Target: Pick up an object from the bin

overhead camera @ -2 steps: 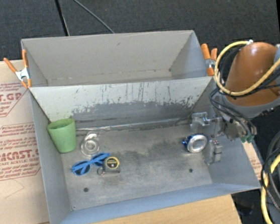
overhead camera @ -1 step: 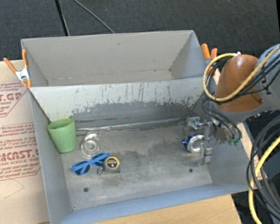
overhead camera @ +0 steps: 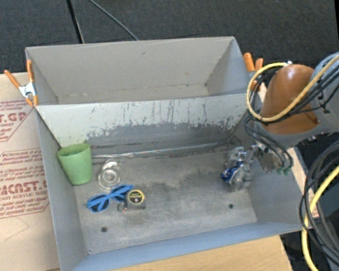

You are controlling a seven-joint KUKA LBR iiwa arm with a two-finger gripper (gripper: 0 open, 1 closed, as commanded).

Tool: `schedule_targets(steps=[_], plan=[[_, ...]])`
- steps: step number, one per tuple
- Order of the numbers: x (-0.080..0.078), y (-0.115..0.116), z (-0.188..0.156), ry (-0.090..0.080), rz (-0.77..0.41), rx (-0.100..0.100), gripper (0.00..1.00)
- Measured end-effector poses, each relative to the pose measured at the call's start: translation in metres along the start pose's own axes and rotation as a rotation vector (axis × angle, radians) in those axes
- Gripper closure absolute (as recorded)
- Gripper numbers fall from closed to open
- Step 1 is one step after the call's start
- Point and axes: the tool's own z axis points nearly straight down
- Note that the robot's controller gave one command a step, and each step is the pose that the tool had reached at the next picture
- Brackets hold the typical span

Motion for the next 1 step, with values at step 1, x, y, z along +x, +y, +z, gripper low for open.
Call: schedule_targets(steps=[1], plan=[[0.0224,0.0203,-0.1255,-0.008,-0.081,0.002,1.00]])
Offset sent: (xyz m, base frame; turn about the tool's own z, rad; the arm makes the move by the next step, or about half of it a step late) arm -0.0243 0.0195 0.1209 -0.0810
